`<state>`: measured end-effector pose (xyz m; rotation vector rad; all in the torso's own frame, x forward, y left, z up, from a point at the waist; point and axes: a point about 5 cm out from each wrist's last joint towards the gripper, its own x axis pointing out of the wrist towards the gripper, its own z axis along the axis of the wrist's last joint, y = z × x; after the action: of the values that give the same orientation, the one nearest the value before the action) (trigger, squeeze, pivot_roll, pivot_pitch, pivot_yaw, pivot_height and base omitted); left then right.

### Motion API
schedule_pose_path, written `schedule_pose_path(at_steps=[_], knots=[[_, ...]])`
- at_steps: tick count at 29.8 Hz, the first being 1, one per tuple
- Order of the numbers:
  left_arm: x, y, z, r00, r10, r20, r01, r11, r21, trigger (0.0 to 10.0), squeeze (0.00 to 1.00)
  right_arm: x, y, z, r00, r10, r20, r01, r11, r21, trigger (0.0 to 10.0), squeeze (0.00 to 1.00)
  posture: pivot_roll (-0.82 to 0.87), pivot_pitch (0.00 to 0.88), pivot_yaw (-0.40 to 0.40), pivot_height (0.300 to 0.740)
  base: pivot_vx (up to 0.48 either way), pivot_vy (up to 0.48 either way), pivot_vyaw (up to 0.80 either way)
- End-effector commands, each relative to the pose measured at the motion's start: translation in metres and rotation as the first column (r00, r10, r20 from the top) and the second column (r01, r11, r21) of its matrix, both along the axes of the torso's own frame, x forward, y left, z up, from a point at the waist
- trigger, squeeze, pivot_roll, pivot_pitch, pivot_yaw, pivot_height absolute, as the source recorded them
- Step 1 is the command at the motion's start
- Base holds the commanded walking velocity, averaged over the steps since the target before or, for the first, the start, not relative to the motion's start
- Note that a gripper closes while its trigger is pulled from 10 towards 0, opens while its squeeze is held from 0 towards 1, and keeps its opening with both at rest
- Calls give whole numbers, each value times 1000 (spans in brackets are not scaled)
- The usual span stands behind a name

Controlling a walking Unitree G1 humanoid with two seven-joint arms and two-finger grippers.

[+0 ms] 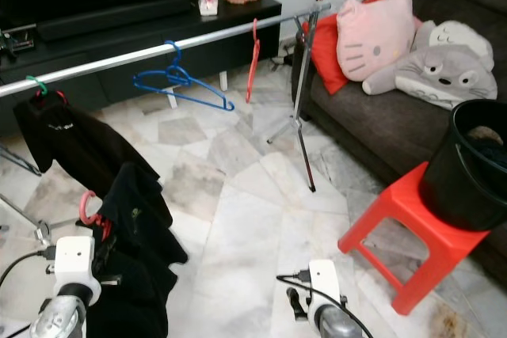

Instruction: Hang hanger

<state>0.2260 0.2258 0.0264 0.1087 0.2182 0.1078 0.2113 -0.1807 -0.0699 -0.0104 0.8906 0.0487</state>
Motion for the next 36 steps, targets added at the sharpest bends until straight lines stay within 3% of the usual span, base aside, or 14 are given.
schedule_pose_path(at_steps=[1, 17, 23, 36], knots=[[5, -2, 7, 999, -7, 37, 7, 1000, 10, 10000, 0, -6, -2, -3, 1000, -4, -24, 4, 1000, -13, 10000, 0, -65, 0, 39, 740, 0, -461, 0], [8, -4, 8, 999, 12, 37, -12, 1000, 12, 10000, 0, -11, -3, -6, 999, 17, -50, -18, 1000, -26, 10000, 0, -62, 0, 35, 740, 0, -440, 718], [7, -11, 5, 998, 53, 45, -51, 998, -43, 10000, 0, -11, 4, -7, 998, 38, -57, -39, 999, -8, 10000, 0, -55, 0, 19, 740, 0, 0, 133], [7, -15, 5, 998, 41, 44, -38, 998, -54, 10000, 0, 0, 16, -2, 998, 56, -38, -56, 998, 6, 10000, 0, -58, 0, 21, 740, 116, 0, 0]])
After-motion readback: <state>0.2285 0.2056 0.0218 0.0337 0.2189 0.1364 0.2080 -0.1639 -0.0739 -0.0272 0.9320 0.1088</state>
